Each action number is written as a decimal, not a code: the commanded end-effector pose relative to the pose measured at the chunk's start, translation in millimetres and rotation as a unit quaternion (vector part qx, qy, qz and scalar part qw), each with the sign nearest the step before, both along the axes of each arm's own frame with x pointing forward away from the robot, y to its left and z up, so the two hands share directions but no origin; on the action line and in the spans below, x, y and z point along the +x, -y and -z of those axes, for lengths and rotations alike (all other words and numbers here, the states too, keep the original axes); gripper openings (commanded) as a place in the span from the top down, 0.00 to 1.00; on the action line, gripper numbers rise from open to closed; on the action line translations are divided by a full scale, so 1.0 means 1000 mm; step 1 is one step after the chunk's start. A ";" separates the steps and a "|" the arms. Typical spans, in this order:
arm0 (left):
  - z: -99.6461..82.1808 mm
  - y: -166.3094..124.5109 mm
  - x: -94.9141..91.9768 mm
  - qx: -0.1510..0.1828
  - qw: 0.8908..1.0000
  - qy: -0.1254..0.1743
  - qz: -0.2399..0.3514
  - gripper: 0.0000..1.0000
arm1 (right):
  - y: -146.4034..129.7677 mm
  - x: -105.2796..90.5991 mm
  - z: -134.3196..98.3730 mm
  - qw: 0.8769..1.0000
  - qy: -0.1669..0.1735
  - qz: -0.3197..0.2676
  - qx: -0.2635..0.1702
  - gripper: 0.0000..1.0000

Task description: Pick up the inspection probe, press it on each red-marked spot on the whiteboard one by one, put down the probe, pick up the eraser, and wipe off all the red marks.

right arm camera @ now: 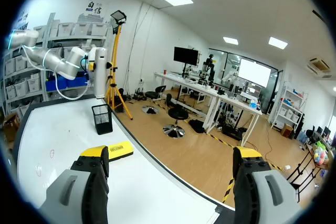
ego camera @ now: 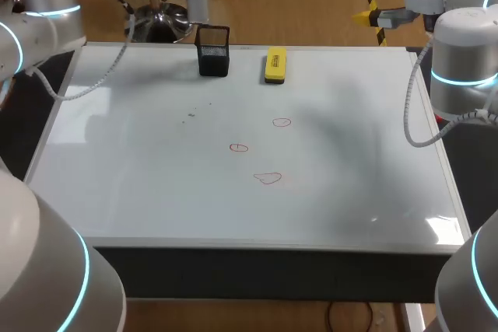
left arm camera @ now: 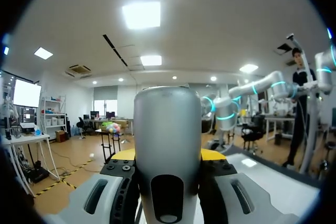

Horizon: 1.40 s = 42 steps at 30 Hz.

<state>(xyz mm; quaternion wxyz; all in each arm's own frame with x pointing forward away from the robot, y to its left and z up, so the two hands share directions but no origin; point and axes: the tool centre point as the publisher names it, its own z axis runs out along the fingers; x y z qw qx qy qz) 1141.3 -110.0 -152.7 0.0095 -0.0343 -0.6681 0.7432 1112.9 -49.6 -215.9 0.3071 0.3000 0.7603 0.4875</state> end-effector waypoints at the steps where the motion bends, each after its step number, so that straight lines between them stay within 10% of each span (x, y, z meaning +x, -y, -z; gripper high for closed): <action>1: -0.010 -0.015 -0.016 0.014 1.000 0.003 -0.027 1.00 | 0.000 0.000 0.000 1.000 -0.001 0.000 0.000 0.00; 42: 0.036 -0.117 -0.022 0.028 0.993 0.009 -0.118 1.00 | 0.000 0.000 0.000 1.000 -0.001 0.000 0.000 0.00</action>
